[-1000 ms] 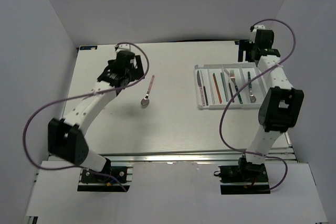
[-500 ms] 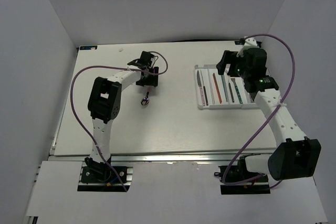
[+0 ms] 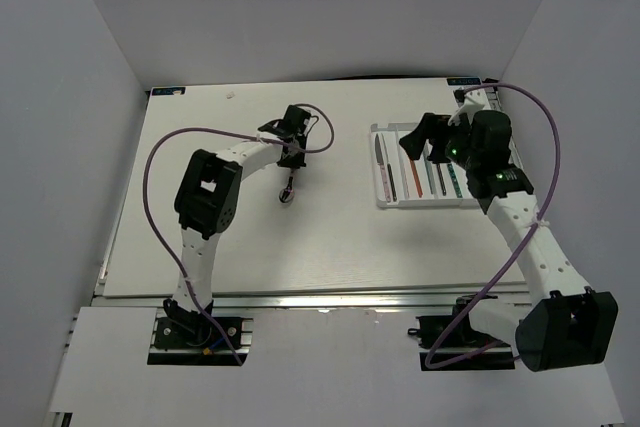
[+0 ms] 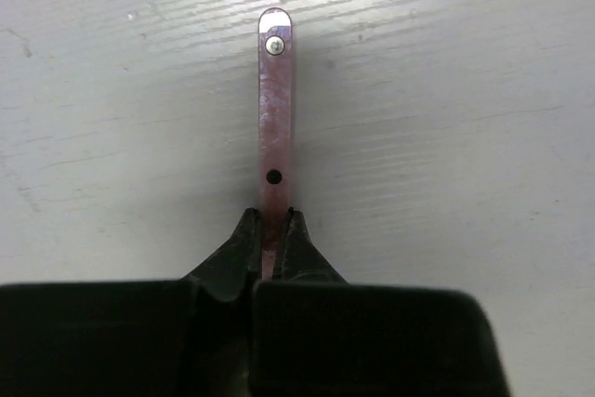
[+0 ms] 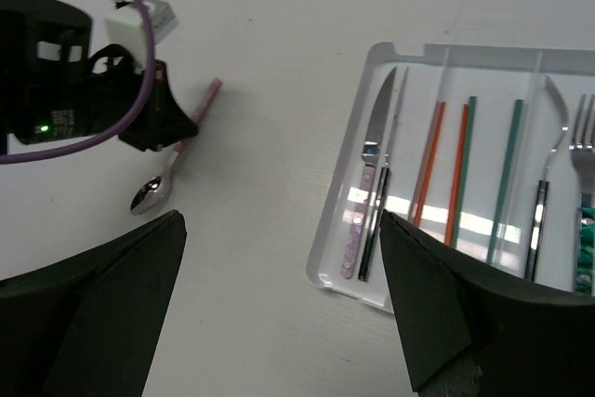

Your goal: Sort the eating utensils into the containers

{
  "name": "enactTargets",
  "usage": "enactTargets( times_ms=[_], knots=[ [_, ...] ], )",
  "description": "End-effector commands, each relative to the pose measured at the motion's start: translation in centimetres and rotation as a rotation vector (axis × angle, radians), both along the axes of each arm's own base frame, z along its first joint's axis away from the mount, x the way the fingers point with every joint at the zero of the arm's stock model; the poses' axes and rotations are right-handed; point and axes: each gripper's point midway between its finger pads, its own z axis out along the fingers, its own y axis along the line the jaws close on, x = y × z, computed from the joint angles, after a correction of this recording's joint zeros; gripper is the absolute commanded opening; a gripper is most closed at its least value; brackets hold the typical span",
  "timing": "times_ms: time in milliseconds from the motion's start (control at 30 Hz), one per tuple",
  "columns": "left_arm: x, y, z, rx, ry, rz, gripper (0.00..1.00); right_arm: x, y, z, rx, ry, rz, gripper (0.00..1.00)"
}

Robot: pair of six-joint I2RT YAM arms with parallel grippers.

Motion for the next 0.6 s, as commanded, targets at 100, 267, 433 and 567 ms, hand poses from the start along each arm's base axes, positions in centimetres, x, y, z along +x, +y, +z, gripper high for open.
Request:
enactTargets(
  times_ms=[100, 267, 433, 567],
  knots=[
    [-4.2, -1.7, -0.7, -0.011, 0.060, -0.027, 0.00, -3.7, 5.9, 3.8, 0.318, -0.132, 0.330, 0.89],
    [-6.0, -8.5, 9.7, -0.440, -0.115, -0.166, 0.00, -2.8, 6.2, 0.3, 0.440, -0.023, 0.271, 0.89],
    [-11.8, -13.2, 14.6, -0.843, -0.057, -0.381, 0.00, -5.9, 8.0, 1.7, 0.590, -0.118, 0.462, 0.85],
    [-14.6, -15.0, 17.8, -1.063, -0.053, -0.503, 0.00, -6.6, 8.4, 2.6, 0.618, -0.150, 0.533, 0.83]
  ],
)
